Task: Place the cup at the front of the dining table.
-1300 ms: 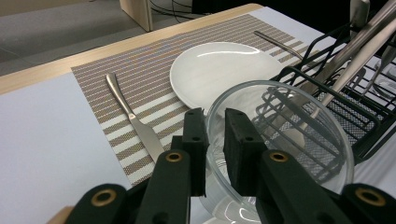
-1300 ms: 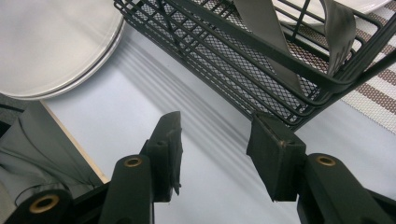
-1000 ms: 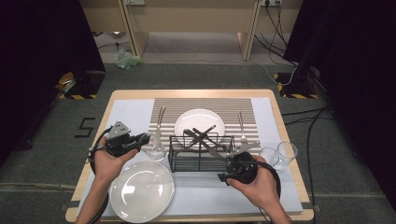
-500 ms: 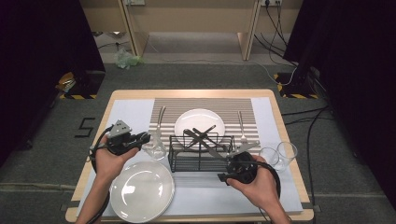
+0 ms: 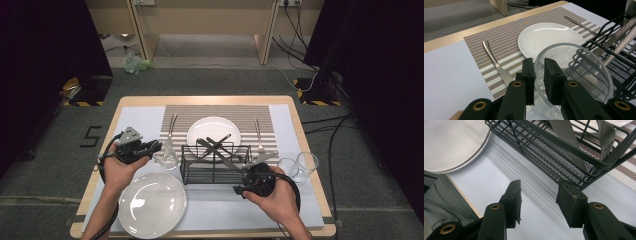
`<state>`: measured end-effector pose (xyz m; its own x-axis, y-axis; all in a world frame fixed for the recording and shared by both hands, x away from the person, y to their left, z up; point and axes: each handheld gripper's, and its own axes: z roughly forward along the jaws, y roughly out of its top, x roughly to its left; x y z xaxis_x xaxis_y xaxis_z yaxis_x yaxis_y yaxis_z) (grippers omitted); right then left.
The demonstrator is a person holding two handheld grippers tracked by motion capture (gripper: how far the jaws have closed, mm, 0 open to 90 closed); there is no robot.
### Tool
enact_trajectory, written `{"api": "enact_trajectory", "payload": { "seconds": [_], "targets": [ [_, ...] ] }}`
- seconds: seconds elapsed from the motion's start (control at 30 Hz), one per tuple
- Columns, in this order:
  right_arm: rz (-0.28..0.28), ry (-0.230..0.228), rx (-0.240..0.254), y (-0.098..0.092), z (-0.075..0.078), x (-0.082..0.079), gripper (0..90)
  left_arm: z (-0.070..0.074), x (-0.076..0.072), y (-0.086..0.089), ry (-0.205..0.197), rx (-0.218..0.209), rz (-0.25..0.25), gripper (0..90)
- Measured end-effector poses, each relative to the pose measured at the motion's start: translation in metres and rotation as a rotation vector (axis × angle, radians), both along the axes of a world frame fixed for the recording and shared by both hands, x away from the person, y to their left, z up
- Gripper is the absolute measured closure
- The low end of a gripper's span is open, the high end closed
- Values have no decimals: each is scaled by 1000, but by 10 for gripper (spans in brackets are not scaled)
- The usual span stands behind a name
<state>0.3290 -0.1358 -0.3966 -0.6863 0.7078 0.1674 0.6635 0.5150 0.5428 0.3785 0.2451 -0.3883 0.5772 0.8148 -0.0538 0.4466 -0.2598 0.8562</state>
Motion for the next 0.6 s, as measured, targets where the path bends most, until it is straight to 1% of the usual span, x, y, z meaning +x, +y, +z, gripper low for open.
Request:
{"api": "enact_trajectory", "payload": {
  "seconds": [0.33,0.47,0.6],
  "targets": [
    [2,-2,-1,0,0,0,542,-1,4,0,4,2,7,785],
    [2,-1,-1,0,0,0,541,-1,6,-1,1,14,7,784],
    [3,-3,0,0,0,0,541,-1,9,0,1,12,11,784]
  ]
}}
